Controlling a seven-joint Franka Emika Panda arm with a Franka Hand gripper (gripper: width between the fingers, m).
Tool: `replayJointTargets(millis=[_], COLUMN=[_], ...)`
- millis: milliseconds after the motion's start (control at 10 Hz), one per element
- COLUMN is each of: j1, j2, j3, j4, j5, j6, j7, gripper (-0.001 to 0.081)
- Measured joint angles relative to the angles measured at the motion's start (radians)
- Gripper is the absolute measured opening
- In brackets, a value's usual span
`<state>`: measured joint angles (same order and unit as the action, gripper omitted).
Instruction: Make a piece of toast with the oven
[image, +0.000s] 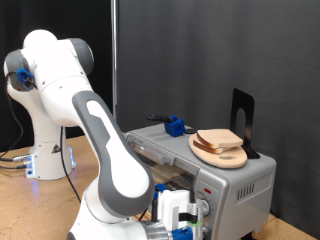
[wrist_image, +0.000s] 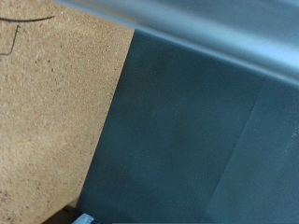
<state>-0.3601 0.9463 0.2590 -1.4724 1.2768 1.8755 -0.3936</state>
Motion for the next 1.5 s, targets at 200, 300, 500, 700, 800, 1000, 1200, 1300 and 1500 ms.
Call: replayJointTargets(millis=[200,300,500,700,800,1000,1200,1300,1500], j1=[-0.002,-0.005,-0.015,-0.019,-0.019,-0.017,-0.003,0.005,0.022], j2=[0.001,0.004,0.006,0.006,0.006,0.007,0.006,0.006,0.003], j3=[0.002,0.004,0.011,0.013,0.013,0.011,0.003,-0.001,-0.015], j4=[0.000,0.000,0.000,0.000,0.000,-0.001,-0.004,-0.005,-0.003], j5=[0.004,0.012,0.027,0.038,0.042,0.042,0.038,0.031,0.012], j6=[-0.006,-0.014,-0.048,-0.066,-0.068,-0.057,-0.003,0.033,0.081], j7=[-0.074,-0.123,-0.194,-0.239,-0.249,-0.234,-0.158,-0.106,0.005], gripper=[0.0092,0.0092,0.0089,0.0074,0.0074,0.0065,0.0065,0.0065,0.0065])
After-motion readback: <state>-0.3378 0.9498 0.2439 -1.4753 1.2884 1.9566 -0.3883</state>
